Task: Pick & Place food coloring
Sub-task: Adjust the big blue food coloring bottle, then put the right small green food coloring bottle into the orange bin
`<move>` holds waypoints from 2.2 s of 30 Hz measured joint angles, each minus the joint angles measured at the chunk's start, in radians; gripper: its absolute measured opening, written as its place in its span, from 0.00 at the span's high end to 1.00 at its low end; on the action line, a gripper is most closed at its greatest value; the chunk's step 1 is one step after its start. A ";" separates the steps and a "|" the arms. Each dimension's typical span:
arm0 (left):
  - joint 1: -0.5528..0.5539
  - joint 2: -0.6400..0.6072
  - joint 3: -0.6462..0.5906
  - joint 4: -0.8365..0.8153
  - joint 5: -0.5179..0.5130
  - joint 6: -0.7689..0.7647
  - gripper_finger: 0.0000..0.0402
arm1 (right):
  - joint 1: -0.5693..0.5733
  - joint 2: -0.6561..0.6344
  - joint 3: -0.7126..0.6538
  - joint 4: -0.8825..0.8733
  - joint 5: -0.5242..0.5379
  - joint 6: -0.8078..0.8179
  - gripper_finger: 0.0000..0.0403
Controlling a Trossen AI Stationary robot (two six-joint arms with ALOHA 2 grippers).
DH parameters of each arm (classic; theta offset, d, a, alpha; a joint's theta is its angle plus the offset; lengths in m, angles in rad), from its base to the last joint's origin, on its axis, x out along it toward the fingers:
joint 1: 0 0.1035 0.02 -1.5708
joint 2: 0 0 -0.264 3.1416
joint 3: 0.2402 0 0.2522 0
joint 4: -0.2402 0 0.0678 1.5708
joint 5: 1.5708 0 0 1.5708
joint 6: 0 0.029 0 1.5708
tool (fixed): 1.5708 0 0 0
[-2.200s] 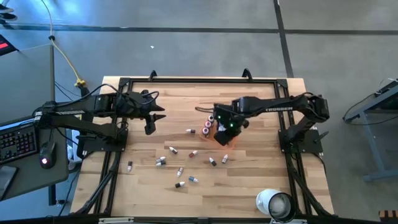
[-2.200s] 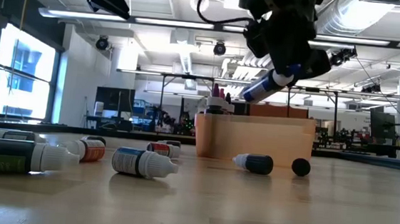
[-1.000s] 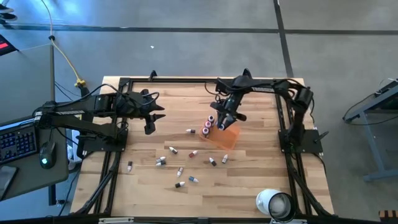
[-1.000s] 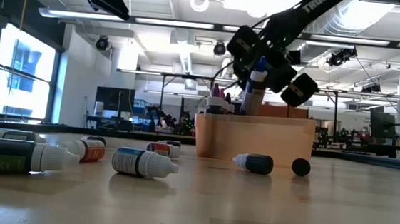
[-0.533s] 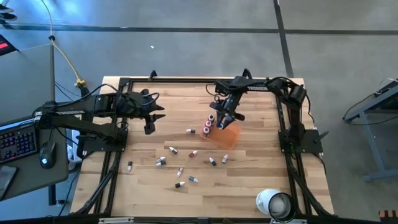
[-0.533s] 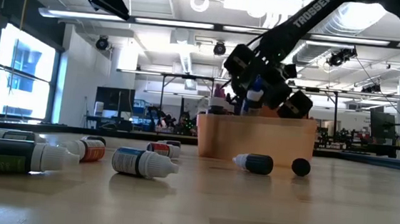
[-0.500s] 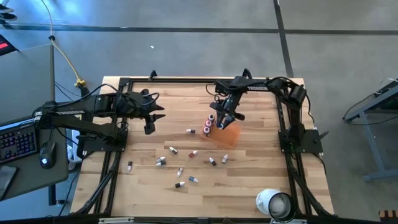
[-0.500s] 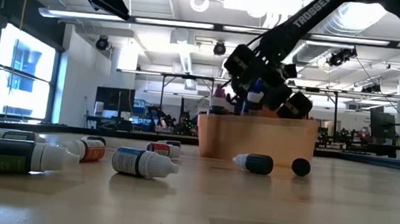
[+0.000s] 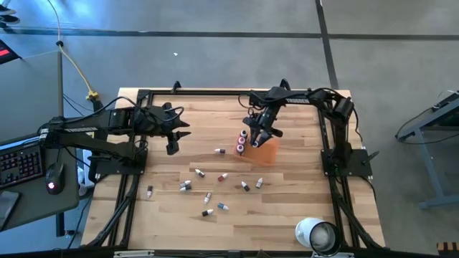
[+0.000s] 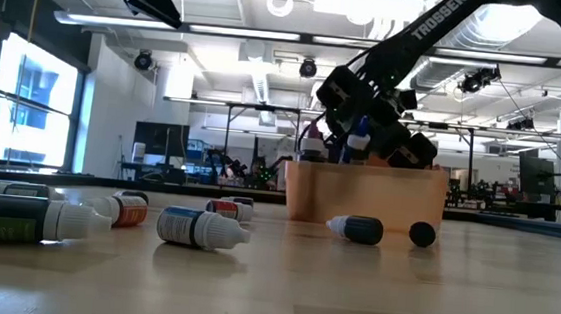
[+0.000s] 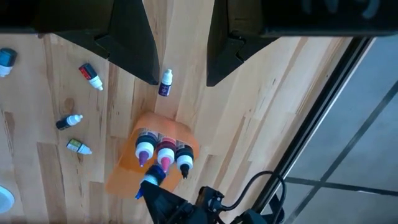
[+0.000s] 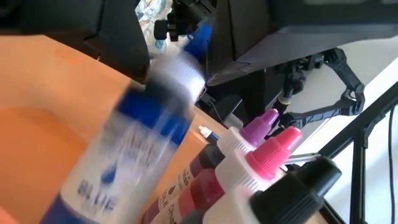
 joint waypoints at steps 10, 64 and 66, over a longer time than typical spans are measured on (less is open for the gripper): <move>0.000 0.000 0.000 0.000 0.000 0.000 0.67 | 0.000 0.000 0.000 0.000 0.013 0.023 0.52; 0.000 -0.346 -0.535 0.236 0.298 -0.371 0.67 | 0.876 -0.744 -0.800 1.436 1.226 -0.494 0.65; 0.000 -0.316 -0.543 0.246 0.281 -0.372 0.67 | 0.884 -0.744 -0.859 1.522 1.267 -0.485 0.65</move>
